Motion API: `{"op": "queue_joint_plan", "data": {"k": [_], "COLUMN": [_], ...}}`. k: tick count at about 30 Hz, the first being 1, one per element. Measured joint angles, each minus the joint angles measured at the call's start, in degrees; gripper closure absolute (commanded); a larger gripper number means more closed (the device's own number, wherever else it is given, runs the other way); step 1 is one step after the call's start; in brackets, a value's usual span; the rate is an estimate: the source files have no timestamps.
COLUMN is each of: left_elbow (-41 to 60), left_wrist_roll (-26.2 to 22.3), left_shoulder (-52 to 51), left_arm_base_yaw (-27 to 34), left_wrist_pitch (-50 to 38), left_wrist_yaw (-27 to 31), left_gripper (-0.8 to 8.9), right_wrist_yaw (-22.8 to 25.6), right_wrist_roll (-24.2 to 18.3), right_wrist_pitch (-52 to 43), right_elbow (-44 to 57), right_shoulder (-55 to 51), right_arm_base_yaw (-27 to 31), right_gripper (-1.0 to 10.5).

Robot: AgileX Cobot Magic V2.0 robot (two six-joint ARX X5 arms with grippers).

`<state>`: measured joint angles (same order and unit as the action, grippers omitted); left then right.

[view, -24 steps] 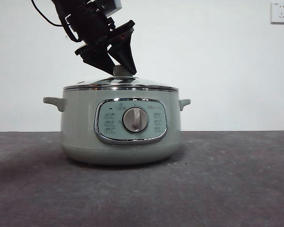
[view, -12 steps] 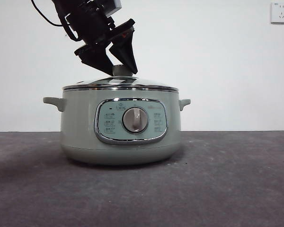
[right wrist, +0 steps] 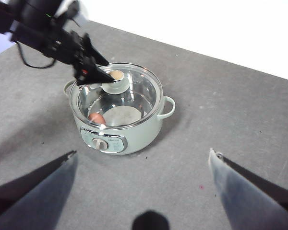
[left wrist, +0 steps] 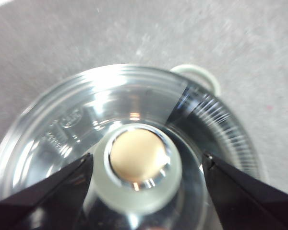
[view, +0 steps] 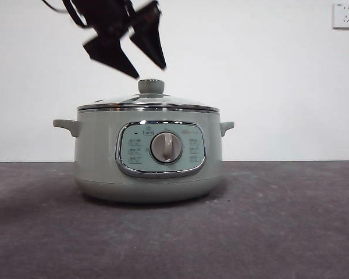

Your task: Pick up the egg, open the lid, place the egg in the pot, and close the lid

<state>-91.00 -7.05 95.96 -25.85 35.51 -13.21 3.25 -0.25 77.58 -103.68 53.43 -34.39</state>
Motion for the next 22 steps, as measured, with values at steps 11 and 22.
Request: {"op": "queue_joint_plan", "data": {"k": [11,22], "left_elbow": [0.0,0.0], "left_wrist_roll": [0.7,2.4], "left_shoulder": [-19.4,-32.8], "left_arm_base_yaw": [0.2,0.2], "left_wrist_pitch": [19.2,31.2], "left_wrist_yaw": [-1.2,-8.2], "left_gripper": [4.36,4.41], "right_wrist_yaw": [-0.3,-6.7], "right_wrist_roll": [0.0,0.1], "right_wrist_pitch": [0.0,0.0], "right_elbow": [0.0,3.2], "right_shoulder": [0.6,1.1], "right_arm_base_yaw": [0.0,0.0], "right_gripper": [4.8,5.6]}}
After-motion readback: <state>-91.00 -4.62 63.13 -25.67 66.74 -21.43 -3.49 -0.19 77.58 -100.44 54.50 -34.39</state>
